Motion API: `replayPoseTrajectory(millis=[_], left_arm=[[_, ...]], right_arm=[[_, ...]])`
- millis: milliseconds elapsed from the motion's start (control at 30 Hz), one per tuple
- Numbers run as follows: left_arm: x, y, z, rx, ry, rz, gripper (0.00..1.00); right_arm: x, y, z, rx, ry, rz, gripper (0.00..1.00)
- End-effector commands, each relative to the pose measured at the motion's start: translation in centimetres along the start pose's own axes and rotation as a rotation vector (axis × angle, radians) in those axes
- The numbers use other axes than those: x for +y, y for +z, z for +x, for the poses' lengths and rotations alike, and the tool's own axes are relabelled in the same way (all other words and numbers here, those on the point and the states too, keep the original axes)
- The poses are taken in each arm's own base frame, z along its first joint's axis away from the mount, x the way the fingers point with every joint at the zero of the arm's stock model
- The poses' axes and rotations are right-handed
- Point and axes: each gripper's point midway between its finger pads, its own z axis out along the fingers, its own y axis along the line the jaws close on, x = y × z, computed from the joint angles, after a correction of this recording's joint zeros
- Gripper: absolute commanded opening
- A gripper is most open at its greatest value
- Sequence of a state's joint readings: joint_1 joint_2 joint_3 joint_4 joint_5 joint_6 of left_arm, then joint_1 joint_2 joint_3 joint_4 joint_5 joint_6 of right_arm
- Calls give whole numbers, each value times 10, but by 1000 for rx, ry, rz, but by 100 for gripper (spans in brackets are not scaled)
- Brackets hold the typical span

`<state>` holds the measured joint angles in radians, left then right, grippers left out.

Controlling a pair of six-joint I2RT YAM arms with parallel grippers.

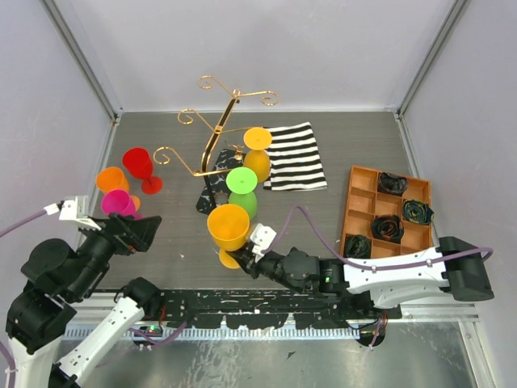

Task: Place the wine glass upside down on the wine glass rack
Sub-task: Pick up the wine glass at the center of the board.

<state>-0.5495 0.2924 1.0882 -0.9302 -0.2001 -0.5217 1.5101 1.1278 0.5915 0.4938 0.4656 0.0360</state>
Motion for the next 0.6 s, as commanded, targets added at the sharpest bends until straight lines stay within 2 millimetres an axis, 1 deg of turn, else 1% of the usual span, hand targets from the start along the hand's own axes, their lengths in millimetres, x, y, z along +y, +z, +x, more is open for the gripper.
replayPoseTrajectory(millis=[0,100,167,233,333,367,500,567], left_arm=[[-23,21,8,52,-57,84,98],[-40,30,15,79,-124,163,98],[-47,36,23,104,-164,194,98],[-48,41,31,115,-198,208,98],[-48,44,39,119,-235,216,99],[-48,47,43,126,-251,222,100],[-54,59,56,155,-304,256,96],[-55,62,62,166,-326,267,95]], right_arm=[[-21,-13,-26,-68,9,86,1],[-38,-24,-33,-85,11,156,1],[-48,-32,-38,-95,10,192,1],[-56,-42,-45,-113,14,216,1],[-65,-52,-48,-122,15,244,1],[-68,-54,-49,-121,13,254,1],[-77,-61,-44,-102,14,293,1],[-80,-65,-41,-93,25,301,1]])
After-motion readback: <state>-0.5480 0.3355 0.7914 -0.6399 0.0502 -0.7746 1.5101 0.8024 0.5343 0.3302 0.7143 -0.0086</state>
